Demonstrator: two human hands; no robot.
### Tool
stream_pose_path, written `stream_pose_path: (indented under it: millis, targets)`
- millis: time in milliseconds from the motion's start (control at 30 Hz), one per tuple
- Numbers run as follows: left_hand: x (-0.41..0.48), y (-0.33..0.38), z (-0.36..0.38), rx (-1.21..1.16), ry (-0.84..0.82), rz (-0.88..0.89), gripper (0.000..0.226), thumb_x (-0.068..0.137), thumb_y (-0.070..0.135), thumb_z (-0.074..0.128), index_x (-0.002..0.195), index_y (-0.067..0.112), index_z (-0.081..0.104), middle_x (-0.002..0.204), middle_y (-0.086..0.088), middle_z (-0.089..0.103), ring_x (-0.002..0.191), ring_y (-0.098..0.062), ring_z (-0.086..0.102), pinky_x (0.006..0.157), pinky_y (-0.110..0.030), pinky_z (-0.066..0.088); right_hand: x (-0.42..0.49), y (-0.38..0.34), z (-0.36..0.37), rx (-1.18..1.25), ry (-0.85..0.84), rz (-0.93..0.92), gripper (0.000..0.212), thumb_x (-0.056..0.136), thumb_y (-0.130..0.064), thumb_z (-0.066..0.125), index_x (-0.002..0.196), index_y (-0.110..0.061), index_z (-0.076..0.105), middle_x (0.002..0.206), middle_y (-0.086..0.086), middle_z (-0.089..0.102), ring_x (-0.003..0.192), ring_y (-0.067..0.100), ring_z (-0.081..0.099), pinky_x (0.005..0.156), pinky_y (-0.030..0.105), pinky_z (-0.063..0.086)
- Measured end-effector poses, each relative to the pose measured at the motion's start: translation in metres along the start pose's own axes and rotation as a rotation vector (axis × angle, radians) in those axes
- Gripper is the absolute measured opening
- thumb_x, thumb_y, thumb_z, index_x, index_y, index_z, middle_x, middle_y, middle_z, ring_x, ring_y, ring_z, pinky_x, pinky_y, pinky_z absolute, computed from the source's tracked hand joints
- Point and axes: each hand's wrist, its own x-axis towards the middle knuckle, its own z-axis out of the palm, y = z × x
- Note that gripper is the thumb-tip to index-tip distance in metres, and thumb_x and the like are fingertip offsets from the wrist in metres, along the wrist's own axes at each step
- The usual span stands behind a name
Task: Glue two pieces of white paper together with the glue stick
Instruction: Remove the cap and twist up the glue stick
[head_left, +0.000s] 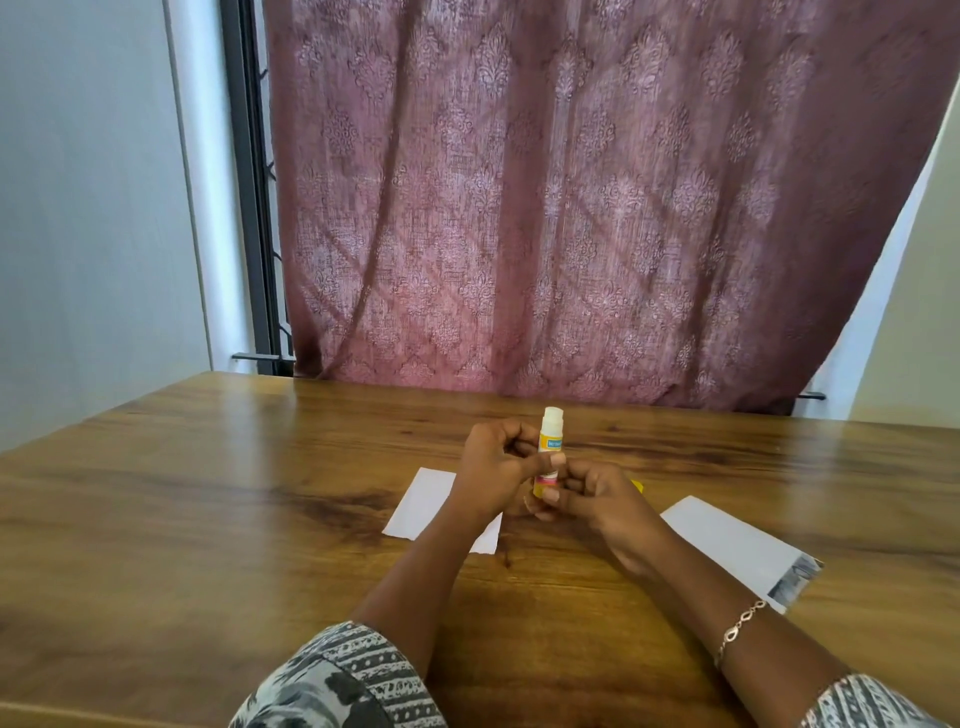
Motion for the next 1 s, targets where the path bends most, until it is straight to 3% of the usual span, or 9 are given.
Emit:
stream_pose_path:
  millis: [100, 200, 300, 367, 467, 600, 733, 833, 1000]
  targets:
    - [0.0, 0.0004, -0.0008, 0.005, 0.024, 0.008, 0.014, 0.07, 0.004, 0.075, 0.078, 0.005, 0.064, 0.067, 0.0, 0.063, 0.057, 0.0, 0.058, 0.06, -0.013, 0.048, 0.0003, -0.0014, 0.0001, 0.003, 0.031, -0.017, 0.015, 0.08, -0.001, 0.061, 0.089, -0.012, 0.066, 0.079, 0.008, 0.068, 0.076, 0.019, 0.064, 0.072, 0.025, 0.055]
    - [-0.0008, 0.0018, 0.0004, -0.003, 0.04, -0.017, 0.017, 0.068, 0.005, 0.077, 0.075, 0.008, 0.062, 0.067, 0.0, 0.061, 0.062, -0.008, 0.057, 0.058, -0.018, 0.049, 0.0028, 0.0022, 0.0024, -0.126, 0.039, 0.009, 0.031, 0.072, -0.01, 0.072, 0.098, -0.023, 0.061, 0.091, 0.012, 0.07, 0.087, 0.028, 0.065, 0.081, 0.04, 0.055]
    - [-0.0008, 0.001, 0.0014, 0.003, 0.034, -0.016, 0.017, 0.068, 0.006, 0.077, 0.077, 0.006, 0.062, 0.067, 0.0, 0.061, 0.061, -0.008, 0.057, 0.056, -0.013, 0.048, 0.0033, 0.0035, 0.0048, -0.183, 0.077, 0.023, 0.03, 0.071, -0.012, 0.074, 0.097, -0.019, 0.06, 0.097, 0.02, 0.068, 0.086, 0.031, 0.064, 0.082, 0.046, 0.054]
    - [-0.0005, 0.0004, 0.0015, 0.004, 0.031, -0.006, 0.015, 0.07, 0.005, 0.075, 0.078, 0.005, 0.062, 0.068, -0.001, 0.062, 0.062, -0.008, 0.057, 0.058, -0.011, 0.048, 0.0027, 0.0017, 0.0037, -0.187, 0.081, -0.007, 0.024, 0.073, -0.007, 0.071, 0.095, -0.012, 0.061, 0.089, 0.019, 0.068, 0.081, 0.028, 0.064, 0.08, 0.043, 0.054]
    - [0.0006, -0.001, 0.0011, -0.022, 0.016, 0.002, 0.012, 0.074, 0.002, 0.071, 0.084, 0.004, 0.065, 0.071, -0.005, 0.062, 0.067, -0.012, 0.057, 0.067, -0.019, 0.048, 0.0001, -0.0008, 0.0022, -0.099, 0.01, -0.056, 0.007, 0.08, 0.002, 0.06, 0.086, -0.003, 0.061, 0.075, 0.01, 0.064, 0.07, 0.016, 0.06, 0.07, 0.028, 0.052]
    - [0.0017, -0.0034, 0.0009, 0.003, 0.024, 0.007, 0.016, 0.076, 0.001, 0.069, 0.091, -0.003, 0.066, 0.071, -0.003, 0.063, 0.065, -0.009, 0.058, 0.068, -0.021, 0.048, -0.0005, -0.0011, 0.003, 0.0, -0.028, -0.019, 0.008, 0.084, 0.001, 0.054, 0.086, -0.003, 0.062, 0.078, 0.011, 0.064, 0.074, 0.017, 0.061, 0.068, 0.02, 0.053]
    - [0.002, -0.0031, 0.0011, -0.006, 0.047, -0.003, 0.02, 0.074, 0.003, 0.071, 0.091, -0.004, 0.065, 0.071, -0.003, 0.063, 0.065, -0.011, 0.059, 0.065, -0.019, 0.049, 0.0012, 0.0015, 0.004, -0.104, 0.039, 0.036, 0.02, 0.075, -0.007, 0.069, 0.09, -0.014, 0.058, 0.079, 0.005, 0.066, 0.078, 0.021, 0.063, 0.077, 0.035, 0.054]
    - [0.0016, -0.004, 0.002, 0.005, 0.026, 0.0, 0.021, 0.074, 0.003, 0.071, 0.092, -0.005, 0.065, 0.07, 0.0, 0.064, 0.059, -0.001, 0.06, 0.061, -0.012, 0.049, 0.0011, 0.0024, 0.0035, -0.174, 0.075, 0.049, 0.019, 0.072, -0.011, 0.073, 0.082, -0.015, 0.058, 0.076, 0.007, 0.065, 0.075, 0.024, 0.063, 0.078, 0.042, 0.052]
    - [0.0014, -0.0038, 0.0006, 0.008, -0.004, 0.011, 0.018, 0.077, 0.001, 0.067, 0.094, -0.005, 0.066, 0.071, 0.0, 0.064, 0.059, 0.003, 0.06, 0.065, -0.011, 0.049, 0.0001, -0.0009, 0.0024, -0.083, 0.019, -0.009, 0.008, 0.079, 0.0, 0.063, 0.081, -0.007, 0.06, 0.071, 0.007, 0.064, 0.065, 0.011, 0.063, 0.064, 0.02, 0.053]
